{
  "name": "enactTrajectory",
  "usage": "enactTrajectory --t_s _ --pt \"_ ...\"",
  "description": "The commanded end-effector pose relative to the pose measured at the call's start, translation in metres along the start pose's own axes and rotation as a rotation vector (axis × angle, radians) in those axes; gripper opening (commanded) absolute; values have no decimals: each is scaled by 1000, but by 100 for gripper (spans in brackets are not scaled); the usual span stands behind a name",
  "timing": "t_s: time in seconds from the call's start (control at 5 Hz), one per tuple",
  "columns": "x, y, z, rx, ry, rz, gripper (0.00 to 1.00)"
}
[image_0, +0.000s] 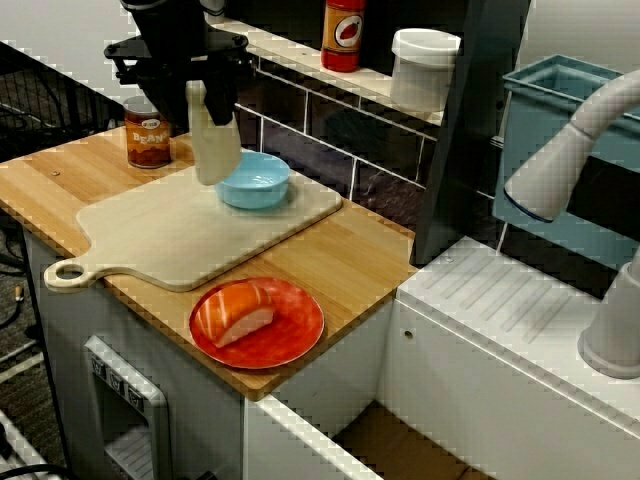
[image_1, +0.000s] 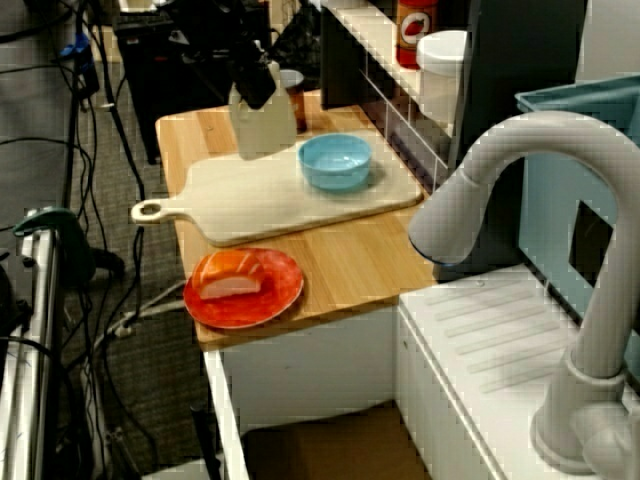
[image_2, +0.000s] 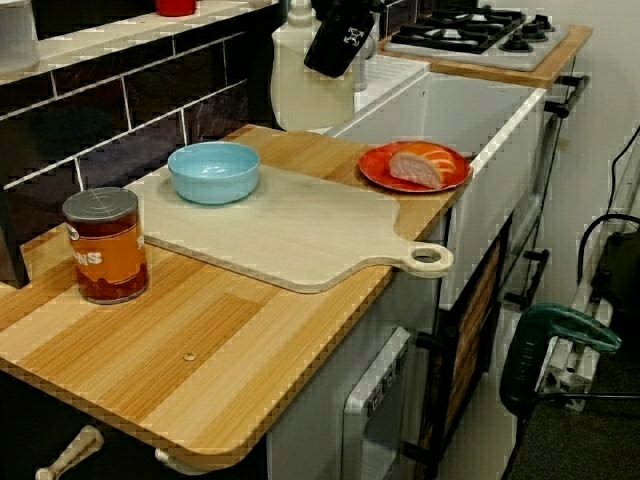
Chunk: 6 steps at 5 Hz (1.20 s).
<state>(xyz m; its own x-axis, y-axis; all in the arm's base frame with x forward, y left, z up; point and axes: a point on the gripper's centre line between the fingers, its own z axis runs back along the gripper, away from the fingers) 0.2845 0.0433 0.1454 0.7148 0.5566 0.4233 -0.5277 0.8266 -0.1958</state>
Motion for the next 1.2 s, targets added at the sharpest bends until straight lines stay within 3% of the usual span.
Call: enactTrajectory --t_s 0.0,0.2,0.4,0.6,1.0 --pt "21 5 12 -37 44 -37 0" --pt "20 1 6 -55 65 -59 0" --pt "13 -11 -2 -94 116 -117 0" --pt "10 -21 -9 -92 120 -124 0" --pt "23 -31 -11 -175 285 -154 0"
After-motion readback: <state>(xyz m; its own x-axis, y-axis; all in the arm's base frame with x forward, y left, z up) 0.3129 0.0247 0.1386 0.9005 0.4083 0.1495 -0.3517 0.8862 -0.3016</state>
